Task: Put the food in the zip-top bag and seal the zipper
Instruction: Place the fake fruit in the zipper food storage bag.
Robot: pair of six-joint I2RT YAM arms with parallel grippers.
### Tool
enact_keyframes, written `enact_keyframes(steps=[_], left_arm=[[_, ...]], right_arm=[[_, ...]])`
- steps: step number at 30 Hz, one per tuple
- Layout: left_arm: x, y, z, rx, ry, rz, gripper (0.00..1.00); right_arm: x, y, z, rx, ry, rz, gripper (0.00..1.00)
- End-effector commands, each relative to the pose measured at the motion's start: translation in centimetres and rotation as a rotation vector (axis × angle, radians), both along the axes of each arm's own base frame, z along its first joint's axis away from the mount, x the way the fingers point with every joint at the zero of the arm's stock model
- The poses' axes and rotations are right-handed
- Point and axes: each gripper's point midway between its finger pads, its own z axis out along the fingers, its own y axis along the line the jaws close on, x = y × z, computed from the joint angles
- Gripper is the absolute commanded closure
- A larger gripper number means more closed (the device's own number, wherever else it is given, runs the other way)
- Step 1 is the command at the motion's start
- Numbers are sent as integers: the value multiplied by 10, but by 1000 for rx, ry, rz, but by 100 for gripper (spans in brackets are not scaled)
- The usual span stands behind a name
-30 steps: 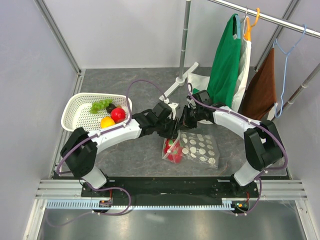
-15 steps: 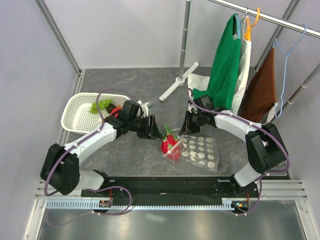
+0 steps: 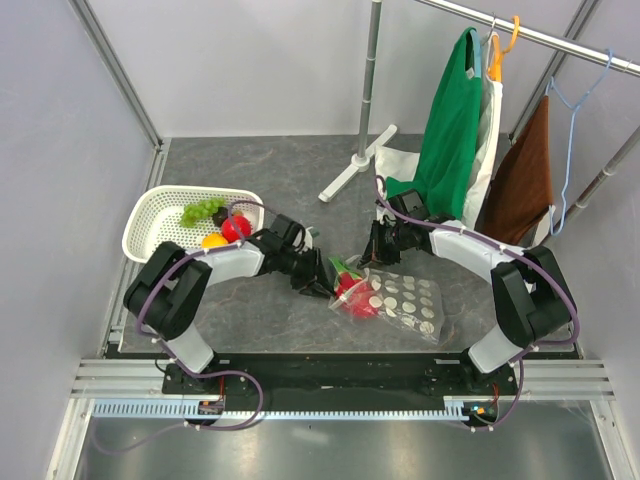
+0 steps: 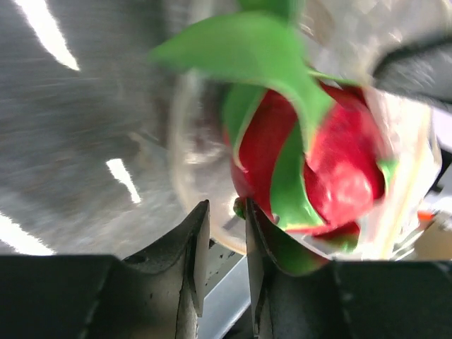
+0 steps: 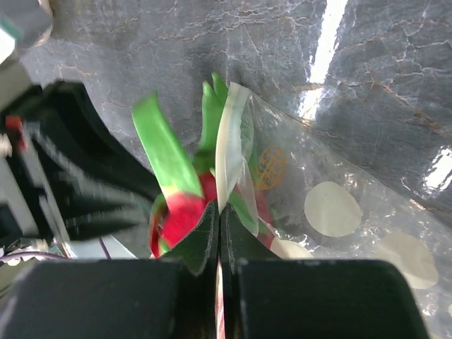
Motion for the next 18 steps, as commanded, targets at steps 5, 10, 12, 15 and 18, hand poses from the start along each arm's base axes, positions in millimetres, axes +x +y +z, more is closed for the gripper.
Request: enact_keyframes(steps=[5, 10, 12, 15, 18], left_arm=[[2, -64, 61, -156, -366, -268, 68], [-21, -68, 23, 16, -341, -444, 67], [-17, -60, 25, 24, -344, -443, 65], [-8, -41, 54, -92, -374, -357, 56], [-3, -15, 80, -148, -417, -295, 50]], right_arm=[[16, 8, 27, 47, -128, 48, 100], [24, 16, 50, 92, -208, 98, 100], [22, 20, 62, 123, -234, 127, 100], [20, 23, 76, 154, -266, 146, 100], [17, 26, 88, 192, -296, 164, 100]])
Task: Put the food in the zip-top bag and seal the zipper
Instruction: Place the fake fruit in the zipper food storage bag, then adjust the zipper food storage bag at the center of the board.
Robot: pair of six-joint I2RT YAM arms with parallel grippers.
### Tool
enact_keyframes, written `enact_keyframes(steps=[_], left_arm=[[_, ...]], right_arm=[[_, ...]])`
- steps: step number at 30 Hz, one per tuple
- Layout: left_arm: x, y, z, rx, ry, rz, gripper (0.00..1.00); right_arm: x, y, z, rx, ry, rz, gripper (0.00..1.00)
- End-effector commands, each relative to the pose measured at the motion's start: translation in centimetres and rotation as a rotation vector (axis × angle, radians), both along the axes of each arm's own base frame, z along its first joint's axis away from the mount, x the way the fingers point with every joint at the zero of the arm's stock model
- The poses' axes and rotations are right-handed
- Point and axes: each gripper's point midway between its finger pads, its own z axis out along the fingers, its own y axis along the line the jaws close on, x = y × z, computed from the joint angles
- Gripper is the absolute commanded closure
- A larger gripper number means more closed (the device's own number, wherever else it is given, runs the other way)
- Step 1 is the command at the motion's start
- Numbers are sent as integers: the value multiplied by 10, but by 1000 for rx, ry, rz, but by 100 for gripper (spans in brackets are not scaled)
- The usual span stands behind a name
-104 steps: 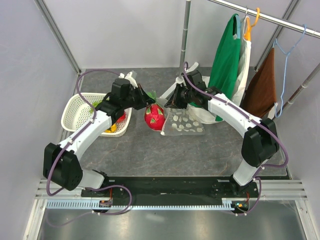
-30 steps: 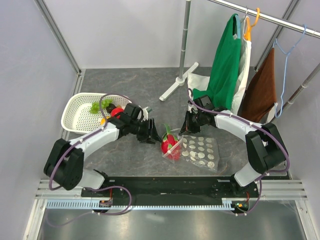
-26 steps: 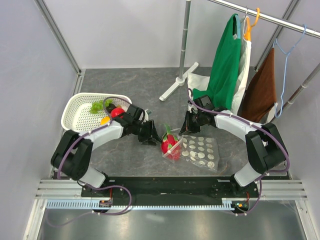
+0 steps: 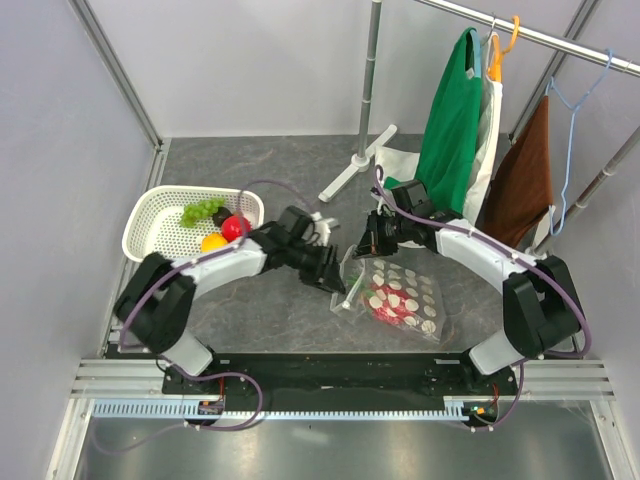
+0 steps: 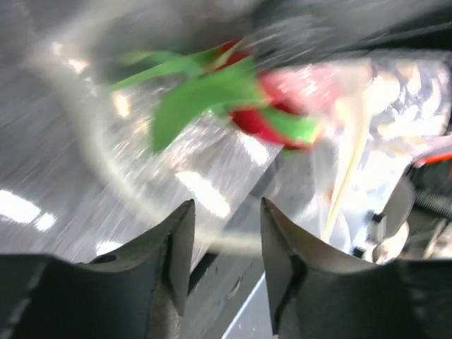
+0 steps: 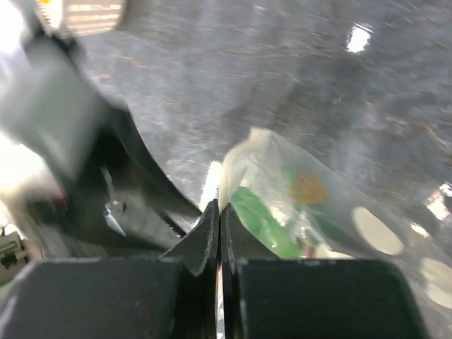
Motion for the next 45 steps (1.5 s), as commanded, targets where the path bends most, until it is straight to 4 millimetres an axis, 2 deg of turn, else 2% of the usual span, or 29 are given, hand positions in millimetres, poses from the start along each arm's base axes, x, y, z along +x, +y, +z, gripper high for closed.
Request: enact_keyframes(steps=[1, 3, 6, 7, 8, 10, 11, 12, 14, 19, 20, 23, 24, 25, 26, 27, 28, 29, 30, 31, 32, 34, 37, 41, 42, 45], left_arm=[[7, 33, 54, -148, -100, 35, 47], [10, 44, 55, -142, -85, 101, 40], [2, 53, 40, -116, -22, 144, 31], [-2, 55, 30, -101, 10, 157, 22], [-2, 54, 21, -89, 60, 191, 21], [-5, 58, 5, -69, 130, 234, 21], [3, 57, 5, -94, 142, 276, 20], [0, 58, -3, -96, 170, 287, 21], [4, 54, -1, -126, 164, 296, 20], [14, 42, 0, -182, 195, 311, 22], [12, 40, 2, -199, 216, 300, 24], [10, 36, 6, -237, 244, 289, 38], [9, 35, 11, -242, 241, 282, 55], [11, 38, 13, -239, 223, 273, 65], [16, 37, 26, -255, 195, 260, 77], [11, 43, 28, -218, 233, 264, 95], [16, 47, 41, -216, 161, 248, 98], [23, 44, 66, -227, 111, 231, 98], [18, 49, 72, -195, 114, 214, 98], [17, 49, 91, -202, 76, 202, 98], [25, 45, 120, -230, 8, 185, 98], [22, 43, 151, -239, -69, 145, 98], [8, 38, 171, -246, -103, 75, 98], [-5, 41, 188, -274, -109, 42, 98], [-2, 43, 188, -264, -135, 61, 98], [6, 54, 181, -197, -214, 95, 98]], right_arm=[[7, 15, 55, 132, -159, 69, 100], [7, 18, 65, 164, -181, 65, 100], [3, 21, 77, 207, -203, 90, 100], [2, 22, 82, 221, -211, 96, 100], [0, 24, 91, 248, -233, 107, 100], [-1, 25, 103, 275, -254, 108, 100], [-4, 26, 114, 299, -282, 122, 100], [-5, 26, 118, 303, -291, 122, 100], [-8, 25, 125, 311, -307, 131, 100], [-12, 22, 127, 308, -320, 138, 100], [-12, 22, 127, 308, -320, 134, 100], [-10, 22, 126, 305, -315, 130, 100], [-9, 23, 125, 302, -314, 130, 100], [-9, 22, 124, 294, -315, 128, 100], [-7, 20, 124, 281, -320, 124, 100], [-4, 19, 128, 261, -353, 133, 100], [-3, 15, 120, 219, -336, 117, 100], [-1, 12, 119, 190, -345, 117, 100], [2, 9, 121, 163, -376, 126, 100], [1, 3, 115, 117, -367, 113, 100], [1, 1, 116, 101, -379, 114, 100], [-2, -1, 125, 88, -427, 127, 100], [-4, -2, 146, 100, -486, 125, 100], [-1, -5, 187, 110, -585, 118, 100], [-1, -6, 190, 108, -596, 119, 100], [1, -13, 177, 56, -580, 99, 100]])
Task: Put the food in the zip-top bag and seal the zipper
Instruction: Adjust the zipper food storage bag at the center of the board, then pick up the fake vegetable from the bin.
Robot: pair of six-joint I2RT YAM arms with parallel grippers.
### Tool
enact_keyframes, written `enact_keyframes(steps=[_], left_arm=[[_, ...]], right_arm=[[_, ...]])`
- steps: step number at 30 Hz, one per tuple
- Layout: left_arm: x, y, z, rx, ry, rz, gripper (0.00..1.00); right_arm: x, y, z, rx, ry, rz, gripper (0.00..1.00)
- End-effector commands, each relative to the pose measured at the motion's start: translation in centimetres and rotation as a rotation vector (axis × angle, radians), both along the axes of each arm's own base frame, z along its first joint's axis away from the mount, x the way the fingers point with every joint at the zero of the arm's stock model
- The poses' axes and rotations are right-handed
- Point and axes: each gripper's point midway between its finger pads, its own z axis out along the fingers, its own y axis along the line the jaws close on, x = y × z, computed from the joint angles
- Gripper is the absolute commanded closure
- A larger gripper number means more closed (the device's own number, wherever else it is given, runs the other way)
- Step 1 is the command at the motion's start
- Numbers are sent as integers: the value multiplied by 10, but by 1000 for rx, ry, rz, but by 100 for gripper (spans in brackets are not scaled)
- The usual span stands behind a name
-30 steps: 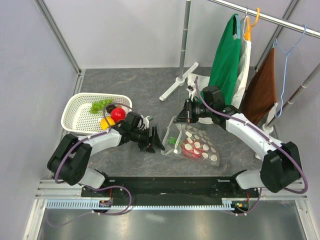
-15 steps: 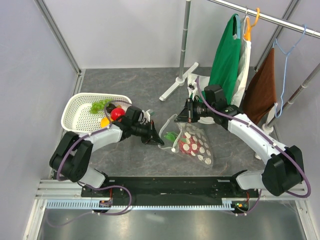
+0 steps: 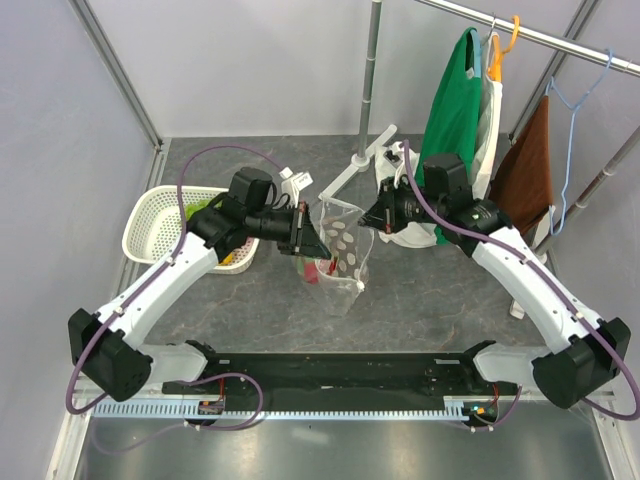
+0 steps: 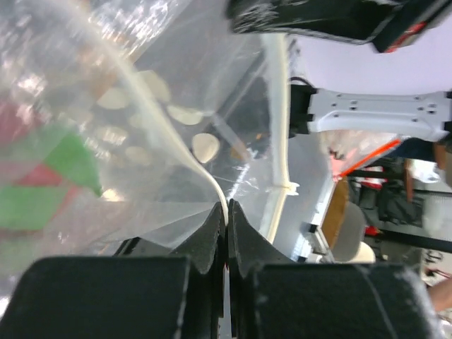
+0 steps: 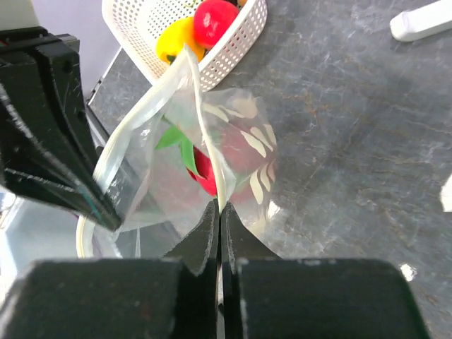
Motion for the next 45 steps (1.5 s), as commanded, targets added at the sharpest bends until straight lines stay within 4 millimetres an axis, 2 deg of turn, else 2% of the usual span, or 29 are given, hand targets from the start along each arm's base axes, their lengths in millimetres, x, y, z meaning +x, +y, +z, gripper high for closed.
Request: enact_keyframes(steps=[1, 5, 9, 12, 16, 19, 20, 22, 23, 24, 25, 26, 27, 29, 30, 32, 33, 36, 39, 43, 44, 45], left_arm=[[3, 19, -4, 100, -107, 32, 98], [33, 40, -28, 203, -125, 117, 98], [54, 50, -47, 275, -127, 134, 94], [64, 54, -52, 290, -131, 141, 88], [71, 55, -38, 260, -179, 96, 79], [73, 65, -17, 213, -224, 87, 61], [70, 71, -12, 209, -236, 84, 51], [80, 93, -1, 190, -281, 115, 40], [86, 105, 3, 200, -322, 132, 28], [101, 130, 5, 217, -337, 197, 24], [109, 141, 15, 219, -382, 204, 20], [120, 157, 13, 260, -444, 191, 19], [132, 185, 1, 304, -404, 232, 19], [155, 219, -3, 416, -485, 227, 21], [163, 245, -12, 471, -478, 257, 20], [177, 268, -26, 535, -513, 210, 25], [174, 276, -33, 535, -496, 191, 25], [173, 281, -52, 560, -474, 124, 26], [159, 275, -74, 543, -395, 82, 18], [170, 274, -92, 584, -382, 108, 8], [177, 272, -94, 602, -418, 103, 7], [176, 267, -104, 647, -424, 68, 7]], right_arm=[[3, -10, 13, -43, -83, -30, 100], [6, -7, -12, -86, -25, -35, 100], [23, -10, -18, -136, -34, -86, 100], [25, -11, -28, -161, -11, -91, 100], [27, -14, -29, -169, -4, -120, 100], [29, -14, -18, -147, -23, -135, 100], [30, -13, -13, -141, -36, -136, 100], [30, -13, -9, -135, -41, -136, 100], [30, -12, -7, -131, -46, -132, 100], [29, -12, -6, -126, -46, -126, 100], [29, -11, -6, -128, -46, -125, 100], [29, -11, -7, -129, -50, -119, 100], [28, -11, -8, -129, -48, -112, 100], [28, -11, -9, -130, -45, -108, 100], [27, -10, -10, -130, -46, -103, 100], [27, -10, -10, -133, -46, -100, 100], [27, -9, -11, -132, -46, -95, 100], [28, -9, -11, -135, -47, -97, 100], [28, -10, -15, -140, -37, -96, 100], [26, -8, -19, -138, -24, -89, 100], [26, -9, -21, -140, -20, -90, 100], [27, -9, -21, -139, -18, -91, 100]])
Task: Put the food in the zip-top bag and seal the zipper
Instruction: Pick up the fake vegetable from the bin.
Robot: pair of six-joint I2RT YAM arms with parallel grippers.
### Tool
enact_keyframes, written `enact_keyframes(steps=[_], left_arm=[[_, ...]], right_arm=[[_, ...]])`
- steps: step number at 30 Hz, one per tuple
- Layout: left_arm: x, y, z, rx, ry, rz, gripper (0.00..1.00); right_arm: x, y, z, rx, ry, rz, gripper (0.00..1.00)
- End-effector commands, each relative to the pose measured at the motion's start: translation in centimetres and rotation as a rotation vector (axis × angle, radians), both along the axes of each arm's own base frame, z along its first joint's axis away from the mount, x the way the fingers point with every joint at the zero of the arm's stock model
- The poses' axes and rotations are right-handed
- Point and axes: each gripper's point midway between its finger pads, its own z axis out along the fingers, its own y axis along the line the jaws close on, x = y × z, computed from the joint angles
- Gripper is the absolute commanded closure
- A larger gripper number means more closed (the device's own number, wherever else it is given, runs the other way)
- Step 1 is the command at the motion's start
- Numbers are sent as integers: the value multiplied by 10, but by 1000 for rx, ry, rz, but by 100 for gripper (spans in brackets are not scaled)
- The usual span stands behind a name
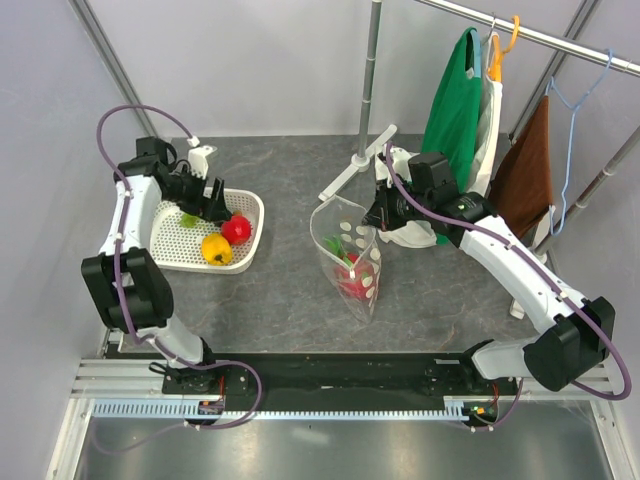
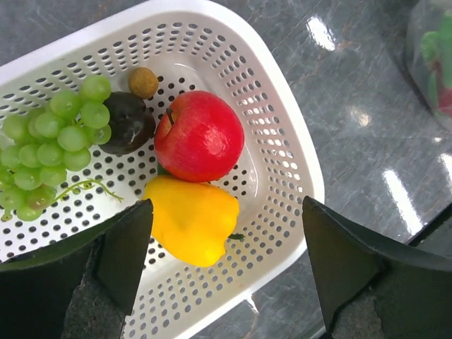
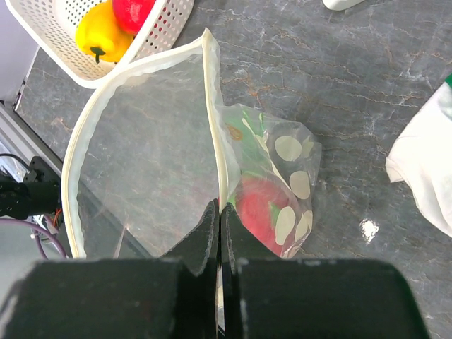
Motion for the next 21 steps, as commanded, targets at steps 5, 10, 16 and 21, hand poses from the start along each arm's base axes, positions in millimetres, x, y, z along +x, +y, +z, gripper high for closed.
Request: enact_keyframes(steps=[5, 10, 16, 21], left_arm=[[22, -16, -42, 265, -73, -190, 9], [36, -10, -63, 354, -52, -255, 12], [27, -22, -87, 415, -23, -368, 14], [26, -25, -101, 426, -6, -381, 14]], right_arm=[[3, 6, 13, 23, -40, 21, 100], [3, 5, 13, 24, -37, 19, 100], [4, 7, 13, 22, -37, 22, 100], [4, 7, 10, 20, -28, 22, 100]])
